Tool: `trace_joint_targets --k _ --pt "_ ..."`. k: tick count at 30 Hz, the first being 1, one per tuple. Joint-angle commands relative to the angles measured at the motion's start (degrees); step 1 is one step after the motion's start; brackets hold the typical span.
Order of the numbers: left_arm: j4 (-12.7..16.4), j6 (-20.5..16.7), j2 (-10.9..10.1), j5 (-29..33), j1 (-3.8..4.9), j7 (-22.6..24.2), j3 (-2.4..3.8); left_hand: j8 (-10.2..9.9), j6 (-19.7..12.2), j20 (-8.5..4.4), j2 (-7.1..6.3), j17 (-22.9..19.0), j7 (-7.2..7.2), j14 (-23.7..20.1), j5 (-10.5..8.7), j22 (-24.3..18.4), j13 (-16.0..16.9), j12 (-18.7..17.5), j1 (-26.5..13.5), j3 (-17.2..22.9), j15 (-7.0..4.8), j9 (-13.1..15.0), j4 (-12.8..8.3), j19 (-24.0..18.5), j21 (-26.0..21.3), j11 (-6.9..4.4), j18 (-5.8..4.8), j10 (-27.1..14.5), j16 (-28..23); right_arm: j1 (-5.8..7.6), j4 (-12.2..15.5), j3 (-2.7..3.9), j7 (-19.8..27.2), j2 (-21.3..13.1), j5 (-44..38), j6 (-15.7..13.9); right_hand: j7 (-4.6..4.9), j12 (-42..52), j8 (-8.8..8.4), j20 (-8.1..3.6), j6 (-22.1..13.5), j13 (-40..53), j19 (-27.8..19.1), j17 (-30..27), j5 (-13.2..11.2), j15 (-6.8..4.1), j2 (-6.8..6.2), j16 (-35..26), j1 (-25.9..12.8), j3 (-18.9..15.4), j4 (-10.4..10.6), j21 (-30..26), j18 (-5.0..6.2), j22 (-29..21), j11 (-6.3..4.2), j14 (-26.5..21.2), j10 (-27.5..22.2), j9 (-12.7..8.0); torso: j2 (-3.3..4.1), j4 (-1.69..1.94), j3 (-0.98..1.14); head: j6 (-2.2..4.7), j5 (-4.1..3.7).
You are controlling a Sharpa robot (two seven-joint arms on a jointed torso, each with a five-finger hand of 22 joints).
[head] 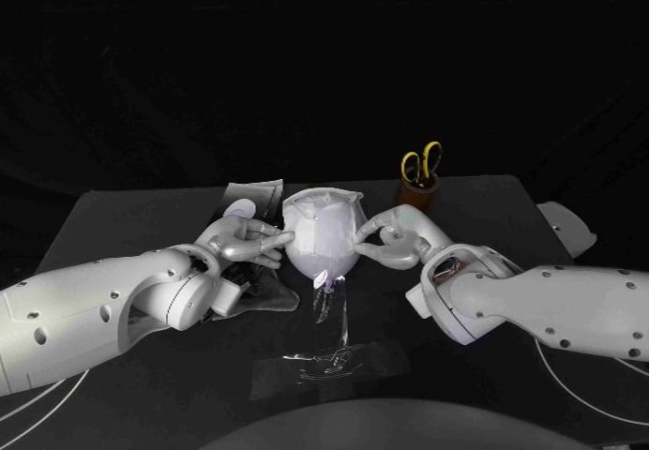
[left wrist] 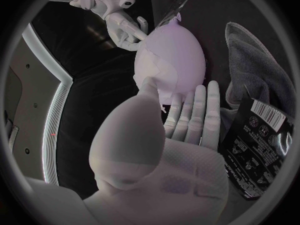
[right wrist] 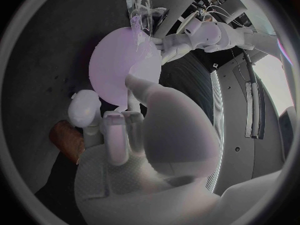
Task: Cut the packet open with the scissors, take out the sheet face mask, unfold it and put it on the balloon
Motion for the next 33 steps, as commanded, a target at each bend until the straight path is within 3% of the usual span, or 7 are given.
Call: trace_joint_targets --k 1,11,14,17,19,25,33 --pt "0.2 1.2 0.3 0.2 -0.05 -0.1 -0.01 -0.2 0.3 -0.02 0.58 0.0 4.20 0.3 0.08 -0.1 -0.1 -0.2 0.0 -0.1 0.04 -0.1 -0.2 0.5 -0.2 -0.02 1.14 0.5 -0.3 -0.04 0.6 0.02 0.9 -0.3 2.7 0.0 0.04 0.2 0.34 -0.42 0.4 15.0 -0.1 15.1 0.1 -0.18 -0.12 0.4 -1.2 1.4 -0.6 0.2 0.29 0.2 -0.03 6.0 5.8 0.3 0.02 0.01 0.00 0.04 -0.12" --pt "0.0 1.1 0.4 0.2 -0.05 -0.2 -0.01 -0.3 0.5 -0.04 0.63 -0.1 4.17 0.5 0.07 -0.1 -0.1 -0.3 0.1 -0.2 0.02 -0.1 -0.2 0.6 -0.3 -0.05 1.14 0.6 -0.4 -0.04 1.4 0.02 0.8 -1.1 5.0 2.2 0.00 0.2 0.76 -0.45 0.3 15.0 -0.4 15.1 0.0 -0.24 -0.56 0.4 -3.1 3.3 -1.9 -0.3 0.41 0.1 -0.15 6.0 5.8 0.8 0.01 0.03 -0.01 0.13 -0.21" --pt "0.0 1.1 0.4 0.2 -0.05 -0.2 -0.01 -0.4 0.6 -0.06 0.67 -0.1 4.13 0.6 0.07 -0.2 -0.1 -0.4 0.2 -0.3 -0.01 -0.1 -0.2 0.7 -0.4 -0.08 1.14 0.7 -0.5 -0.04 1.3 0.02 1.0 -1.0 5.7 4.3 0.66 0.2 -0.48 -0.27 -2.5 15.0 -1.7 15.1 0.0 0.18 -0.62 0.4 -4.6 3.1 -1.9 -2.2 0.72 -0.9 0.41 6.0 5.8 0.8 0.01 0.09 -0.01 0.19 -0.25" --pt "0.0 1.1 0.4 0.2 -0.05 -0.2 -0.01 -0.4 0.6 -0.06 0.67 -0.1 4.13 0.6 0.07 -0.2 -0.1 -0.4 0.2 -0.3 -0.01 -0.1 -0.2 0.7 -0.4 -0.08 1.14 0.7 -0.5 -0.03 1.2 0.02 0.9 -0.9 5.9 5.6 3.24 -2.1 -4.24 0.77 -7.7 13.4 -3.8 15.1 0.4 2.09 -3.50 0.4 -9.6 -0.4 0.2 -5.2 0.92 -2.5 2.67 6.0 4.9 -0.8 0.05 0.06 -0.02 0.16 -0.23" --pt "0.0 1.1 0.4 0.2 -0.05 -0.2 -0.01 -0.4 0.6 -0.06 0.67 -0.1 4.13 0.6 0.07 -0.2 -0.1 -0.4 0.2 -0.3 -0.01 -0.1 -0.2 0.7 -0.4 -0.08 1.14 0.7 -0.5 -0.03 1.1 0.02 0.8 -0.8 5.9 6.1 3.77 -2.7 -5.05 1.26 -8.3 13.1 -4.4 14.8 0.4 2.61 -4.92 0.3 -11.5 -2.4 1.0 -6.1 1.00 -3.0 3.16 6.0 4.6 -1.1 0.05 0.04 -0.03 0.16 -0.19" --pt "0.0 1.0 0.5 0.2 -0.05 -0.3 -0.01 -0.4 0.6 -0.06 0.67 -0.1 4.13 0.6 0.07 -0.2 -0.1 -0.4 0.2 -0.3 -0.01 -0.1 -0.2 0.7 -0.4 -0.08 1.14 0.7 -0.5 -0.03 0.8 0.02 1.0 -0.8 5.8 5.7 4.06 -3.3 -6.42 2.12 -9.0 12.7 -5.1 14.5 0.3 3.02 -6.31 0.2 -13.7 -6.5 2.7 -7.3 1.39 -3.6 3.54 5.8 4.3 -1.7 0.04 0.05 -0.02 0.17 -0.15" --pt "0.0 1.0 0.5 0.2 -0.05 -0.3 -0.02 -0.4 0.7 -0.07 0.70 -0.1 4.11 0.6 0.07 -0.2 -0.1 -0.4 0.2 -0.3 -0.02 -0.2 -0.2 0.7 -0.4 -0.10 1.14 0.8 -0.6 -0.03 0.8 0.02 2.2 -0.5 5.8 3.8 3.91 -2.8 -6.65 2.40 -8.3 13.0 -5.0 14.8 0.3 2.98 -5.86 0.3 -13.7 -8.5 3.7 -7.4 1.55 -3.5 3.45 6.0 4.5 -1.8 0.03 0.06 -0.01 0.14 -0.16"
